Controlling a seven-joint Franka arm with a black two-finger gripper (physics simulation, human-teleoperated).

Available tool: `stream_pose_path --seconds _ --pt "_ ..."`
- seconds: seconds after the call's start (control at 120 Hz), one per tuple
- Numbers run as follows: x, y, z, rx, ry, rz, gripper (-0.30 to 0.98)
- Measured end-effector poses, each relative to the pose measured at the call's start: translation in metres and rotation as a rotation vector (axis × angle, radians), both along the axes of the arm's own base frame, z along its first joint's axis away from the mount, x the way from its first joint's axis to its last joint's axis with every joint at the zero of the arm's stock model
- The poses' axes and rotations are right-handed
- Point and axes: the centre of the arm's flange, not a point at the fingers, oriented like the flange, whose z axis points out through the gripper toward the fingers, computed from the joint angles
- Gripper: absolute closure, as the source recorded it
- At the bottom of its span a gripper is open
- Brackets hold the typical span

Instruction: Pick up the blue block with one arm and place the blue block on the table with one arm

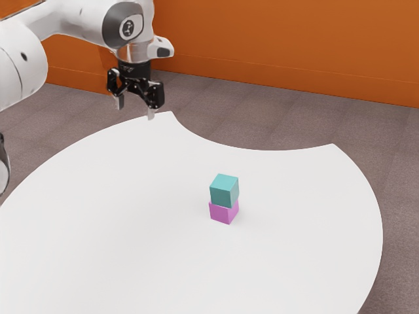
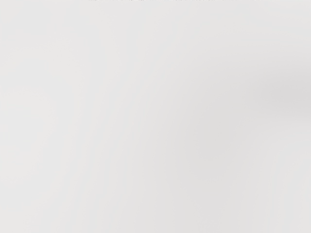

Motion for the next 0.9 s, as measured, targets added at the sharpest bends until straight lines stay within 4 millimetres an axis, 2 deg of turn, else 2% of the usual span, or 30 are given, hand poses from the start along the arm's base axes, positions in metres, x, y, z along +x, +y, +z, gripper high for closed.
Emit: stream_pose_path --seconds 0.2,0.283,0.467,0.575,0.642,0.9 --pt "0.029 -0.012 -0.057 -0.006 -0.019 0.026 0.00" --pt "0.038 -0.026 -0.073 -0.031 -0.038 0.025 0.00" --pt "0.042 -0.065 -0.071 -0.105 -0.095 0.027 0.00" --pt "0.038 -0.104 -0.069 -0.140 -0.108 -0.008 0.00" --pt "0.033 -0.122 -0.065 -0.149 -0.108 -0.023 0.00" --pt "0.010 -0.154 -0.081 -0.148 -0.008 -0.029 0.00"
